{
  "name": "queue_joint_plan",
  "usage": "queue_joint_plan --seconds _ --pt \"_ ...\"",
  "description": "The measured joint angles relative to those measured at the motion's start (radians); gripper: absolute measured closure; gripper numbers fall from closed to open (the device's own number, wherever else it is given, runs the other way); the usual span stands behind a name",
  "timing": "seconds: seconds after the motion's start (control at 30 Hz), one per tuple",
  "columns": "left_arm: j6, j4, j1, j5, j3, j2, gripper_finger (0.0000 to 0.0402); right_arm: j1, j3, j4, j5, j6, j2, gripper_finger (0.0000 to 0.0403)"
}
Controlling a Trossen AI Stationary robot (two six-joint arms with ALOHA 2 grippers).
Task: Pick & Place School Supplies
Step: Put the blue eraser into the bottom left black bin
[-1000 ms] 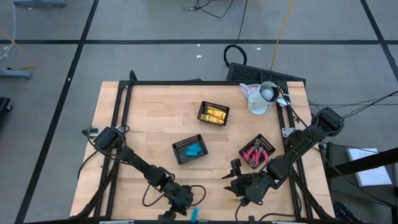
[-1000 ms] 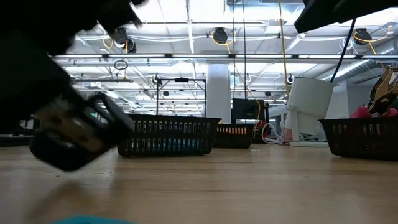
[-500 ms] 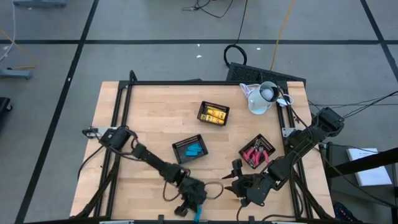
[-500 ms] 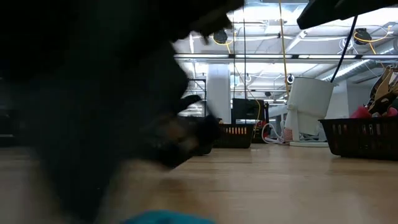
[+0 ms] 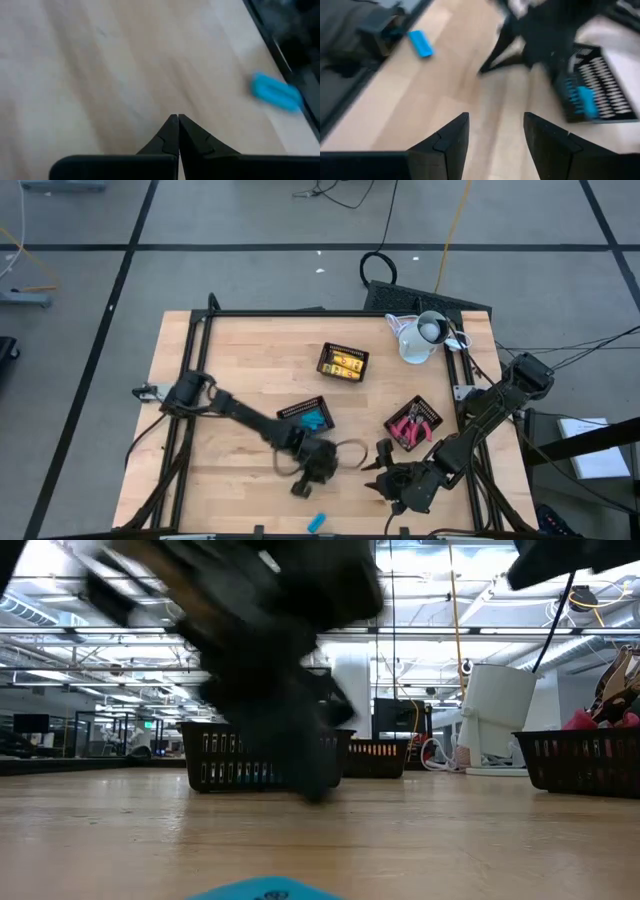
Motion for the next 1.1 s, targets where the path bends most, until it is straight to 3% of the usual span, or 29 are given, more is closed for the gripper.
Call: queue_joint_plan --seconds 0.13,0.3,0.5,0.7,0.9,1.1 --pt "0.013 -0.113 -0.08 -0.214 -0.002 -0.094 0.0402 -0.026 0.0 0.028 -0.113 0.007 0.015 0.0222" --pt "-0.082 -0.123 -0.179 -0.431 -0.095 -0.215 0.0401 -0.08 0.002 0.206 -0.31 -0.084 0.135 0.0222" --pt "-0.259 0.067 -0.263 -0.626 -0.341 -0.343 0.0401 -0.152 0.053 0.308 -0.483 -0.178 0.269 0.0222" --pt "-0.311 0.298 -0.278 -0.701 -0.522 -0.396 0.0401 -0.199 0.152 0.337 -0.613 -0.247 0.32 0.0222" --pt "-0.317 0.374 -0.242 -0.734 -0.588 -0.396 0.0401 -0.248 0.212 0.438 -0.813 -0.183 0.414 0.0222" --pt "-0.259 0.422 -0.232 -0.72 -0.602 -0.396 0.0401 -0.262 0.263 0.424 -0.843 -0.158 0.508 0.0222"
